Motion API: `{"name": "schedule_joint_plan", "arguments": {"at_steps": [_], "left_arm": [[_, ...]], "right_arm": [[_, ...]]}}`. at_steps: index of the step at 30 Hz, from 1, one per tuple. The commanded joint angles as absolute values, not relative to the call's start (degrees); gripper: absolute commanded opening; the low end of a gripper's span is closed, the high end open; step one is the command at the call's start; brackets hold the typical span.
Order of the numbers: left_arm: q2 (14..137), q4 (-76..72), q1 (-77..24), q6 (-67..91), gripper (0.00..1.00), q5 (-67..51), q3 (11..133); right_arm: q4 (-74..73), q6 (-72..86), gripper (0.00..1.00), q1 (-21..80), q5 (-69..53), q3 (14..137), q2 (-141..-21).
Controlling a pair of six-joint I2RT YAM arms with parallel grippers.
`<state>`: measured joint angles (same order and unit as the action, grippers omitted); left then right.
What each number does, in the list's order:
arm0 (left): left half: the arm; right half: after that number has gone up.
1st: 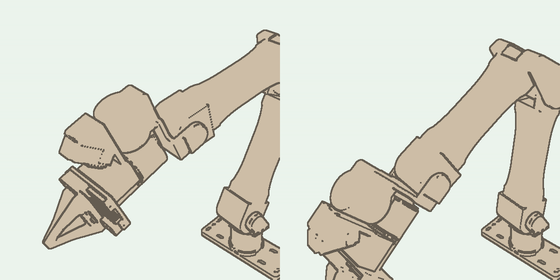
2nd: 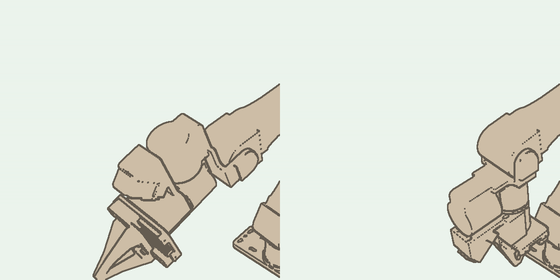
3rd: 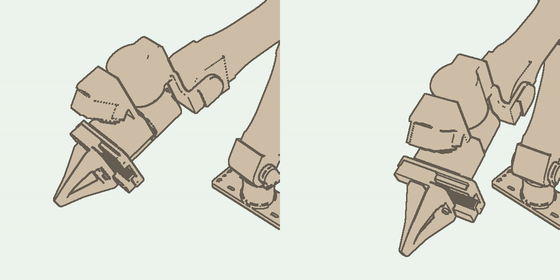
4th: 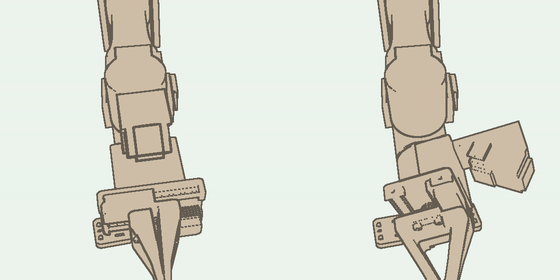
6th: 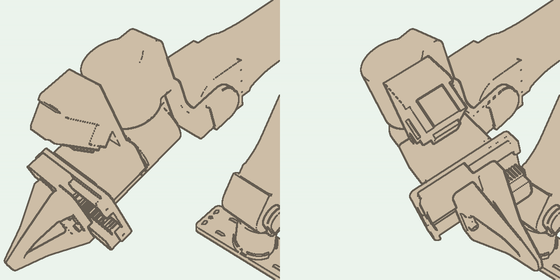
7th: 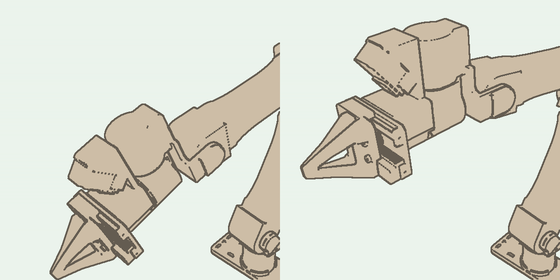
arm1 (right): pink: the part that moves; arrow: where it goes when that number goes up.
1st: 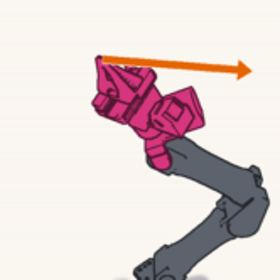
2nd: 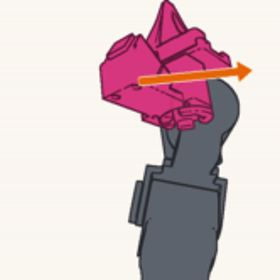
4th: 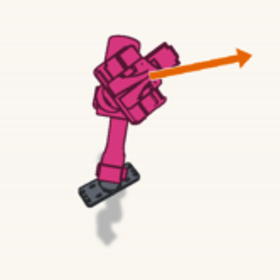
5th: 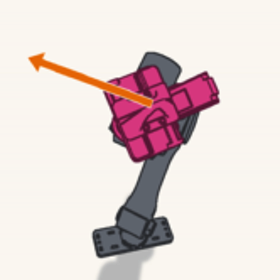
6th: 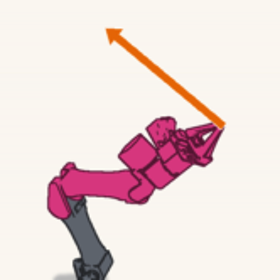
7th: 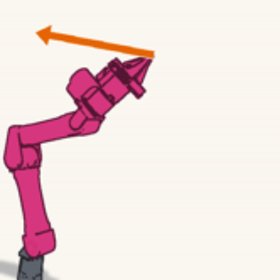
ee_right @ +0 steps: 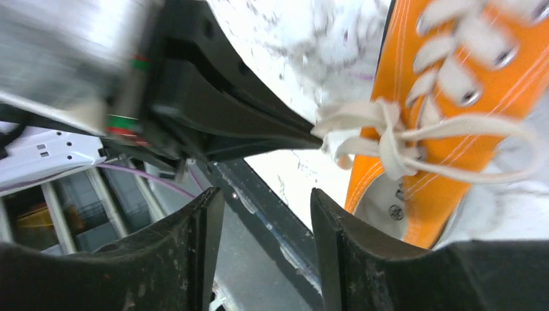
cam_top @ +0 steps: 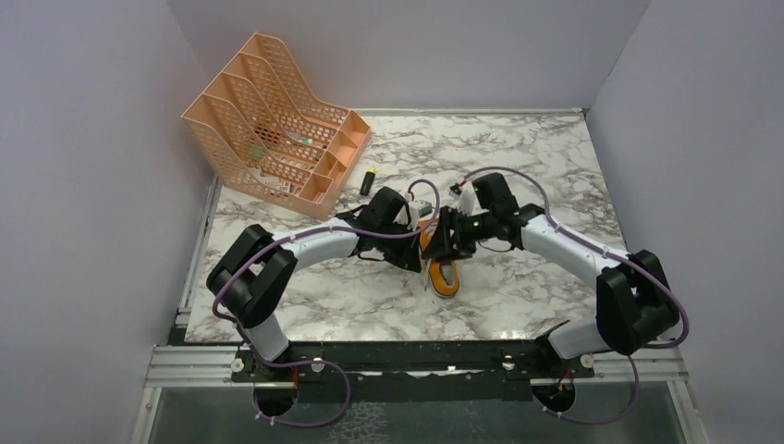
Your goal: Tie the shoes
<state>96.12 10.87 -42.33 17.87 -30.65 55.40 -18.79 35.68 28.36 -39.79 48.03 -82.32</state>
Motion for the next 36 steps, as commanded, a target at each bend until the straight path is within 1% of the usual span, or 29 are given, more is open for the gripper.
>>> {"name": "schedule_joint_plan", "arguments": {"at_steps": [1, 4, 6, 9, 13, 17, 21, 25, 28, 33, 36], "left_arm": [[96.4, 11.1, -41.9, 17.0, 0.0, -32.0, 56.1], [96.5, 11.3, -41.9, 16.8, 0.0, -32.3, 56.1], [96.5, 11.9, -41.9, 16.5, 0.0, -32.4, 56.5], [96.5, 12.2, -41.9, 16.3, 0.0, -32.4, 56.7], [96.4, 12.3, -41.9, 16.3, 0.0, -32.5, 56.5], [96.4, 12.3, -41.9, 16.2, 0.0, -32.5, 56.2], [96.4, 12.3, -41.9, 16.2, 0.0, -32.6, 56.6], [97.1, 12.3, -41.9, 16.3, 0.0, -33.1, 57.4], [97.5, 12.3, -41.9, 16.3, 0.0, -33.3, 57.8], [97.2, 12.4, -41.8, 16.4, 0.0, -33.6, 57.5], [97.0, 12.4, -41.9, 16.4, 0.0, -33.6, 57.1]], "right_arm": [[-28.5, 23.8, 0.6, 21.0, -40.3, 55.1, -81.6], [-25.7, 20.8, 0.62, 11.3, -45.5, 52.7, -81.3], [-23.5, 19.5, 0.63, 8.7, -47.8, 52.1, -84.0], [-19.8, 19.3, 0.63, 8.3, -51.3, 52.4, -89.0], [-15.9, 19.8, 0.65, 7.8, -49.7, 53.5, -92.6], [-12.8, 18.8, 0.63, 7.5, -56.4, 53.6, -97.6], [-8.7, 20.6, 0.62, 7.5, -58.3, 52.0, -97.9], [-7.0, 21.9, 0.57, 7.8, -60.3, 51.1, -99.4], [-6.3, 22.6, 0.51, 7.9, -60.8, 51.2, -99.9], [-6.2, 23.2, 0.49, 8.3, -60.7, 51.6, -101.1], [-6.1, 23.3, 0.42, 8.7, -60.9, 51.6, -101.4]]}}
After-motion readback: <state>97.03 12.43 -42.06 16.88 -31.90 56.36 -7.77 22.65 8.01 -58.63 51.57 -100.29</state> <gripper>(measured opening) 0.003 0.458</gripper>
